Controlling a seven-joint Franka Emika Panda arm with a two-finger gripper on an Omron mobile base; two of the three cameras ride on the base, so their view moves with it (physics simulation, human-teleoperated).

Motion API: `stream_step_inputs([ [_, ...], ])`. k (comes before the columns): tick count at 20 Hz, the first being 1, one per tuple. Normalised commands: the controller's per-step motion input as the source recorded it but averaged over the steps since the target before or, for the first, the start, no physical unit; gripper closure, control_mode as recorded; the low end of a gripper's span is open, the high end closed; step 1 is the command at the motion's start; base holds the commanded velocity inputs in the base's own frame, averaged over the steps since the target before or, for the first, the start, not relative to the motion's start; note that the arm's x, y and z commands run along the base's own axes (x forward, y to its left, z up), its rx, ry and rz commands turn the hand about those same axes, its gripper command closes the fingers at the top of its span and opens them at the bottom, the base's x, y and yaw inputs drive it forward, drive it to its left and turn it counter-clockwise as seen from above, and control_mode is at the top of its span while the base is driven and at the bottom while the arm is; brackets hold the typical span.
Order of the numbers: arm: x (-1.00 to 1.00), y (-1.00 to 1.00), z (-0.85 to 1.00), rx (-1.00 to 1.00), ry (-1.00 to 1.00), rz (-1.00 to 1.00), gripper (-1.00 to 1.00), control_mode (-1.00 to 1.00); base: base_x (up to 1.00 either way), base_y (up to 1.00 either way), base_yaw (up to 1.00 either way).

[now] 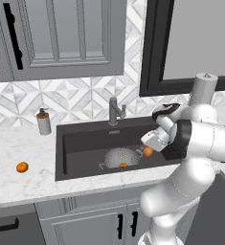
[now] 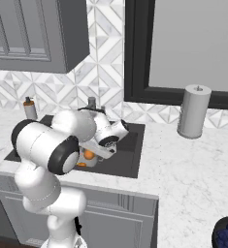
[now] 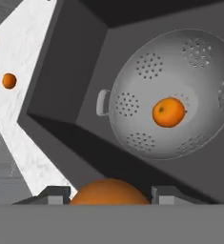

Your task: Put the colander in the sink, put the tangerine, tangerine, tangerine in the colander, and turn on the sink faucet and pour water over the colander.

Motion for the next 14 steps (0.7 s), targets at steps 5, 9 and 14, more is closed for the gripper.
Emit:
stream_step_inputs([
  [5,0.22,0.20,-0.39,0.04,0.00,0.04,1.00,-1.00,0.00,0.00,0.00],
  [9,0.27,0.29,-0.27,0.04,0.00,0.02,1.00,-1.00,0.00,0.00,0.00],
  [14,0.35,0.10,-0.33,0.02,0.00,0.01,1.00,-1.00,0.00,0.00,0.00],
])
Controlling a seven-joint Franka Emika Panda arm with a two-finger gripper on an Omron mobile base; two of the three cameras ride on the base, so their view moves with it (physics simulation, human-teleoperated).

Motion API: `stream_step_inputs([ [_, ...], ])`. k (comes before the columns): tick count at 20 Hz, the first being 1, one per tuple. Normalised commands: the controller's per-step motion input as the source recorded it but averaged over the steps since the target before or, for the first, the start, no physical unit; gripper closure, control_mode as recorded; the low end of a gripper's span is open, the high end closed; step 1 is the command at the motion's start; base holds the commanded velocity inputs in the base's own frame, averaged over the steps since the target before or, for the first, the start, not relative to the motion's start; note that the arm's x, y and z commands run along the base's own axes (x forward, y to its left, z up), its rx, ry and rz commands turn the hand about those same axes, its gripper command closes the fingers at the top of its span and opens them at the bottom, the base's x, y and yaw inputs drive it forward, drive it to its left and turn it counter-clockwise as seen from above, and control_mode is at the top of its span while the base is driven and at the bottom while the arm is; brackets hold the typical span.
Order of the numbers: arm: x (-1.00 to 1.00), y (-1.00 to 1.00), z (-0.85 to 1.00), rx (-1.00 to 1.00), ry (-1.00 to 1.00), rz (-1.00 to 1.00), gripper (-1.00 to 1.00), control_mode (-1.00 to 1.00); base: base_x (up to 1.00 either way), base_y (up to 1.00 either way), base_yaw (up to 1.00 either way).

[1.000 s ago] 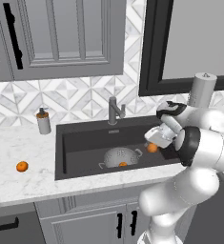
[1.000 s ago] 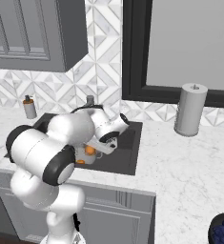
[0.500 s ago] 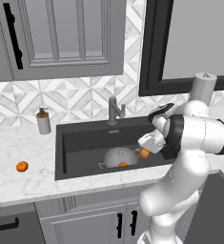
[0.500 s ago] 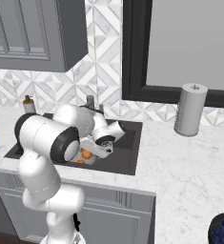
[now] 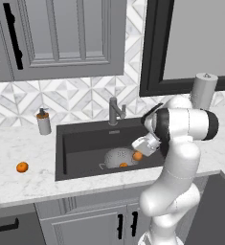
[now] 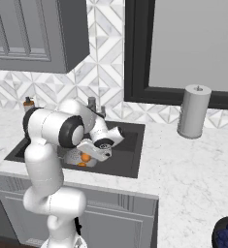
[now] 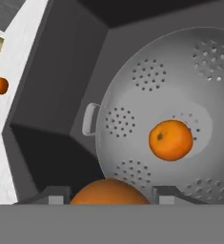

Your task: Put the colander in the sink, put the tangerine, tangerine, tangerine in the colander, and turn on the sink faucet and pour water over the colander.

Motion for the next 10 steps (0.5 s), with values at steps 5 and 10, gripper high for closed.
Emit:
stream_step_inputs([
  [5,0.28,0.00,-0.31,0.00,0.00,0.00,1.00,-1.00,0.00,0.00,0.00],
  [10,0.20,0.02,-0.27,0.00,0.00,0.00,-1.00,-1.00,0.00,0.00,0.00],
])
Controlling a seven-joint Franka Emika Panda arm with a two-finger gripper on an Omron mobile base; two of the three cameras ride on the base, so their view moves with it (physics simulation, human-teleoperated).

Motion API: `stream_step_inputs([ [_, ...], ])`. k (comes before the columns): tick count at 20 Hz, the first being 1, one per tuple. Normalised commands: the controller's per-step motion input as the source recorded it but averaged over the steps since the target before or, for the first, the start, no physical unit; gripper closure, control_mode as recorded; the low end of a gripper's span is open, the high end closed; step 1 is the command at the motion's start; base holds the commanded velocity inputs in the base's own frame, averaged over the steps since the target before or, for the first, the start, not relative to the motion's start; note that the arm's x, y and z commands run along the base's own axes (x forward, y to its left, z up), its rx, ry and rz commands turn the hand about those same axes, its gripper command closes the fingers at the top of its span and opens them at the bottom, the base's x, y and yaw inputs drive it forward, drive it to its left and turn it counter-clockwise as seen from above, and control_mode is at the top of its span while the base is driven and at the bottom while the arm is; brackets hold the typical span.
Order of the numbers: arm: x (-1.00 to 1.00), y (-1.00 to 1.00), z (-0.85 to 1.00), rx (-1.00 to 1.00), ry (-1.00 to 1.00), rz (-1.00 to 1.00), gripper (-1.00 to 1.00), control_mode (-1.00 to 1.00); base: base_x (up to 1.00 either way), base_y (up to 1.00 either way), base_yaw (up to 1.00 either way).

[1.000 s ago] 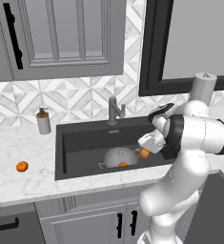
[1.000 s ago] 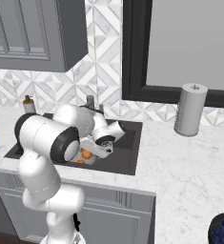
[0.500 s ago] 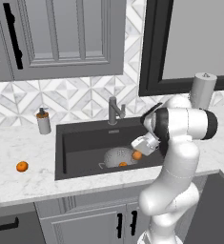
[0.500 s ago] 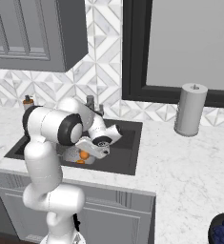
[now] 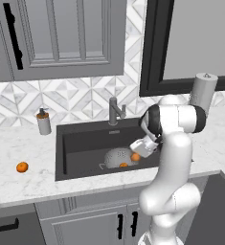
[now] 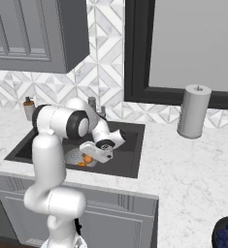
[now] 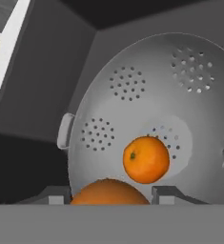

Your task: Put the colander in the sink, put the tangerine, tangerine, tangerine in the colander, and turn on the sink faucet and pour water over the colander.

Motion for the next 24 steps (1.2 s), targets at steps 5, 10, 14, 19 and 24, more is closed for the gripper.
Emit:
stream_step_inputs([
  [5,0.25,0.10,-0.23,0.00,0.01,0.00,-1.00,-1.00,0.00,0.00,0.00],
  [10,0.18,0.00,-0.06,0.00,0.00,0.00,-1.00,-1.00,0.00,0.00,0.00],
  [14,-0.14,0.00,0.22,0.00,0.00,0.00,-1.00,-1.00,0.00,0.00,0.00],
  [19,-0.25,-0.13,0.75,0.00,-0.01,0.00,-1.00,-1.00,0.00,0.00,0.00],
  [24,-0.61,-0.54,1.00,0.00,-0.07,0.00,-1.00,-1.00,0.00,0.00,0.00],
])
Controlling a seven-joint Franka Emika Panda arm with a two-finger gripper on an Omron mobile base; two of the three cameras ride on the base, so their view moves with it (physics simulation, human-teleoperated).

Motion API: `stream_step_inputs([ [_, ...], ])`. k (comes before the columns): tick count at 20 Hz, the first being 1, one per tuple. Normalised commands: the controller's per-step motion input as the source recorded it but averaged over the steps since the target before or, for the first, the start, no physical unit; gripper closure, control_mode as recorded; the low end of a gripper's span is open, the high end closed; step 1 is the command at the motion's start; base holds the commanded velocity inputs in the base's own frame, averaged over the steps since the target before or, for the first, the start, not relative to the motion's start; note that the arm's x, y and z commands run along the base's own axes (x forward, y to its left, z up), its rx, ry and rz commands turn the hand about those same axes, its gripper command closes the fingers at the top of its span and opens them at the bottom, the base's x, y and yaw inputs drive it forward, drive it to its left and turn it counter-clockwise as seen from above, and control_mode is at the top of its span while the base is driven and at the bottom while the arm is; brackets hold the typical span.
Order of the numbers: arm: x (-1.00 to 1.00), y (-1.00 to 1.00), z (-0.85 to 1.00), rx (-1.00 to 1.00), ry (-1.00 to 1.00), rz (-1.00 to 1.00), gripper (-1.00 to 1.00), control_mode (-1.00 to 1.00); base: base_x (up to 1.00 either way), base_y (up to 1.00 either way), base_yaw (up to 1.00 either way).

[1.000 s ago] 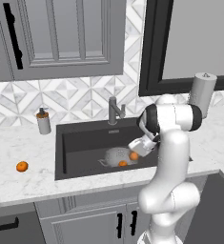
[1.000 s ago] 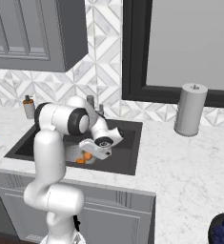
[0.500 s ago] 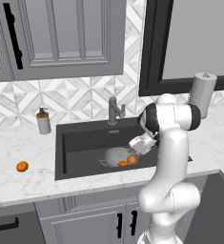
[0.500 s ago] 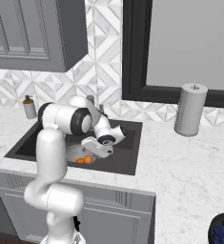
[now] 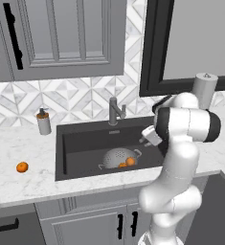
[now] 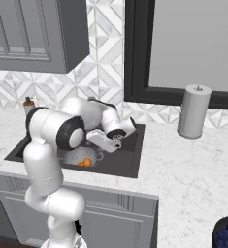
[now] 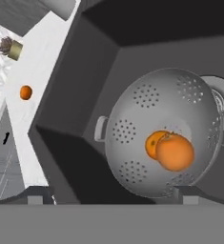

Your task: Put the colander in the sink, put the tangerine, tangerine, tangerine in the colander, and turn on the sink faucet and pour water over the colander.

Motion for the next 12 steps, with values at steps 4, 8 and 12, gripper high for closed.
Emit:
stream_step_inputs([
  [4,-0.99,-0.38,1.00,-0.02,-0.15,0.00,-1.00,-1.00,0.00,0.00,0.00],
  [8,-1.00,0.20,1.00,-0.15,-0.28,0.00,-1.00,-1.00,0.00,0.00,0.00],
  [12,-1.00,0.88,1.00,-0.26,-0.25,0.00,-1.00,-1.00,0.00,0.00,0.00],
])
